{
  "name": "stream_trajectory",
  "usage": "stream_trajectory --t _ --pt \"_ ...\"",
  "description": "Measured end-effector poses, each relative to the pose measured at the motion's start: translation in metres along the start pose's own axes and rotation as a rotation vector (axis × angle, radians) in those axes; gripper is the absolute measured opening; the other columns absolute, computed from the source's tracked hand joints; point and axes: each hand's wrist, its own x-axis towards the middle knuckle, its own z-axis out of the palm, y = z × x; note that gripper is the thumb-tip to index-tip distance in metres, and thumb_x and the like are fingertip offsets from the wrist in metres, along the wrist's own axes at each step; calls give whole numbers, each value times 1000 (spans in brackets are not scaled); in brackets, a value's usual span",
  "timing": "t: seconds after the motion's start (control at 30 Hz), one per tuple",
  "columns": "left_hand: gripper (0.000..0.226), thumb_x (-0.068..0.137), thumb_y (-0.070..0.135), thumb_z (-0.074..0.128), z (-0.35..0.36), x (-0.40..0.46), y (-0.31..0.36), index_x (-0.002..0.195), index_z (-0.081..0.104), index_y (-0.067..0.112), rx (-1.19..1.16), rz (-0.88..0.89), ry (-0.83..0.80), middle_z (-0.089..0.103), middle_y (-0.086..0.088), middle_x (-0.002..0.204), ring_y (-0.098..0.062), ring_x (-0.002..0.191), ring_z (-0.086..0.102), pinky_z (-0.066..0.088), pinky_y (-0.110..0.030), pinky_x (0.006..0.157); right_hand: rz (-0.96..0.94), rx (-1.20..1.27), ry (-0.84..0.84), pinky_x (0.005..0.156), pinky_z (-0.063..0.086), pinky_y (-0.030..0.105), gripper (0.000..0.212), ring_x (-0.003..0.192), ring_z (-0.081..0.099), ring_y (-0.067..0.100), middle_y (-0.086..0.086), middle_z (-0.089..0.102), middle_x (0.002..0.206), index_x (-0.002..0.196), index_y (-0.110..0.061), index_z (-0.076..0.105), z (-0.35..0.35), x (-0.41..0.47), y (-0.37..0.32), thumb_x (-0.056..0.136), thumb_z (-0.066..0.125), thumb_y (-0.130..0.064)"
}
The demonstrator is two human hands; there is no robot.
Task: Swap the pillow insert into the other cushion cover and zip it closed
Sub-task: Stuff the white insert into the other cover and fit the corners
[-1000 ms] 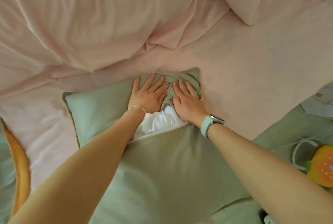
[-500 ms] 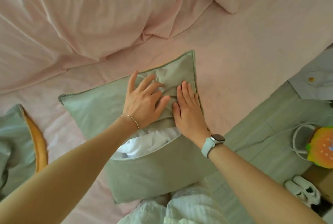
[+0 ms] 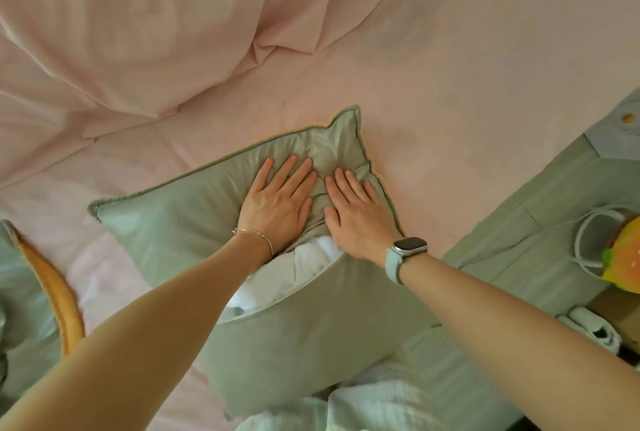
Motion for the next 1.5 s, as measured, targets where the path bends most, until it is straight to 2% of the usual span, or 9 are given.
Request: stream_trajectory --t 0.43,0.57,0.73,0.83,0.93,1.0,1.27,1.4,1.5 --pt "47 86 34 31 3 108 -56 116 65 20 57 -9 -169 62 3 124 -19 108 62 50 -48 81 193 -1 -5 111 13 44 56 142 1 14 1 4 157 149 -12 9 -50 109 -10 97 20 -32" --pt "48 96 40 21 -17 101 -46 139 39 29 -143 -99 -136 30 12 150 -11 138 27 20 -43 110 142 166 -33 109 16 41 51 141 11 16 0 17 155 147 -18 22 -70 91 0 98 25 -31" --pt "42 93 32 44 -62 36 -40 130 53 14 -672 -273 191 49 -3 138 -17 130 42 18 -34 113 68 83 571 82 40 40 38 96 58 34 13 68 97 103 -14 69 -74 40 -18 86 37 -26" --pt "45 90 36 39 -72 -19 -44 118 63 10 -486 -477 391 60 -8 125 -27 121 53 23 -46 109 -71 9 823 74 43 41 40 87 56 35 12 62 95 103 -10 66 -75 24 -50 78 37 -23" --pt "54 92 41 30 -65 -70 -51 130 53 11 -396 -612 353 50 -7 137 -27 132 40 14 -50 112 -337 -83 645 94 39 49 49 116 51 31 13 56 125 125 -12 56 -62 19 -93 84 34 -25" --pt "58 92 41 23 -48 -104 -53 137 44 11 -421 -683 316 41 -7 144 -27 137 31 13 -51 112 -373 -192 426 108 21 55 59 135 34 26 9 41 144 138 -15 44 -38 11 -120 87 22 -34" --pt "42 93 31 39 -16 -160 -27 128 54 11 -286 -613 409 51 -7 137 -33 130 40 28 -54 106 -351 -558 173 108 -11 54 72 144 8 22 4 18 155 147 -16 24 5 -29 -127 84 4 -45" --pt "36 93 27 43 -14 -159 -18 121 61 13 -221 -605 510 58 0 129 -28 125 48 29 -54 104 -380 -610 282 104 21 62 63 129 42 28 11 52 134 123 -9 58 -12 -32 -137 79 25 -40" --pt "35 93 26 41 -12 -156 -24 117 64 13 -231 -636 524 61 0 125 -27 122 52 33 -53 102 -451 -561 330 101 32 58 57 123 49 27 10 58 126 118 -8 60 -15 -21 -156 76 31 -34"
